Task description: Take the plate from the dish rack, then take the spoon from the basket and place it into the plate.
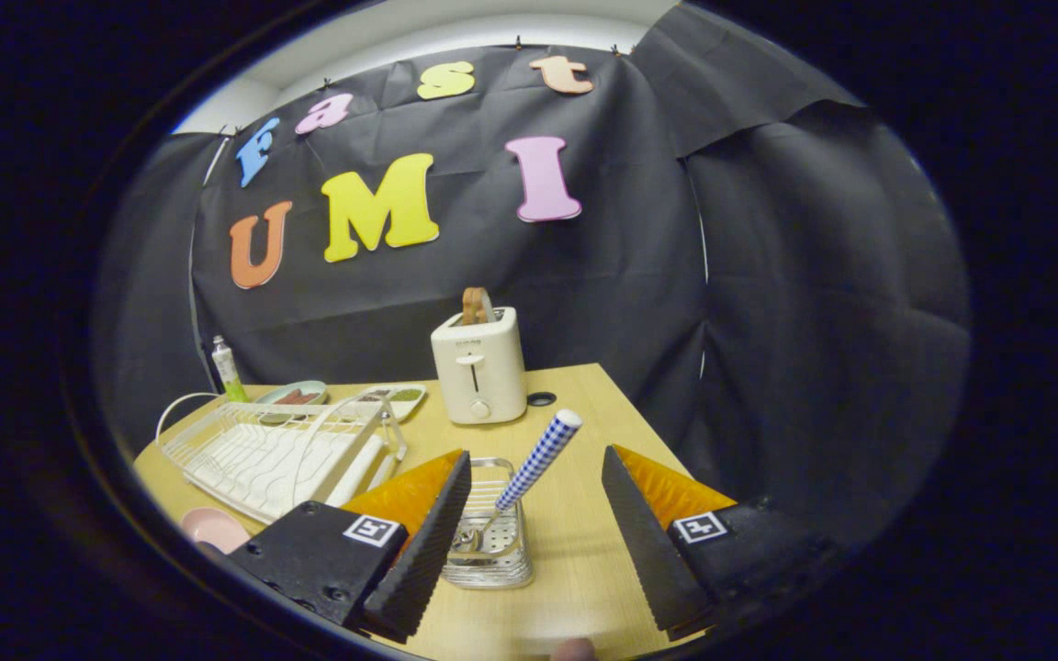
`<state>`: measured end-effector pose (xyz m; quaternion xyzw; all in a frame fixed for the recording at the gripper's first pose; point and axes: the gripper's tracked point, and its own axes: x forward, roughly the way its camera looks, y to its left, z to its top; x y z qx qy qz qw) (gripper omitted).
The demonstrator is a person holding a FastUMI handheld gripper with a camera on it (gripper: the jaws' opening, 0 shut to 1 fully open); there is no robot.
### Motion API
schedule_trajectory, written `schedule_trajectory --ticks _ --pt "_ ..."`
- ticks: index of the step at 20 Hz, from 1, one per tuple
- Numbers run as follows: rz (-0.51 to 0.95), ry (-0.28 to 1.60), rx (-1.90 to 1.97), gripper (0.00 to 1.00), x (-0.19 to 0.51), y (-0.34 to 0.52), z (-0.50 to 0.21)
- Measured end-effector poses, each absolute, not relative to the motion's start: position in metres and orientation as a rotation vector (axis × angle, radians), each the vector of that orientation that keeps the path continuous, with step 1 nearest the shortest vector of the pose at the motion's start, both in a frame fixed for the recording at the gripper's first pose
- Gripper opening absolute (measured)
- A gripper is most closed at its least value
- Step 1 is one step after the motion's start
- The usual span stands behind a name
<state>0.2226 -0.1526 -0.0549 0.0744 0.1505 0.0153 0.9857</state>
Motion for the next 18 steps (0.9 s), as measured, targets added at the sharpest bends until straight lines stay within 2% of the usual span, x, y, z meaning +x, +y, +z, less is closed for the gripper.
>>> schedule_trajectory --ticks 3,5,8,11,14,18 --pt "0.059 0.329 0.161 0.88 0.24 -0.153 -0.061" --pt "0.088 0.326 0.199 0.78 0.239 -0.146 -0.053" --pt "0.086 0.313 0.2 0.47 0.237 -0.145 -0.05" --pt "0.097 0.311 0.227 0.3 0.234 -0.134 -0.048" --pt "0.123 0.311 0.243 0.19 0.216 -0.12 -0.037" --pt "0.07 0.305 0.222 0.08 0.207 -0.116 -0.03"
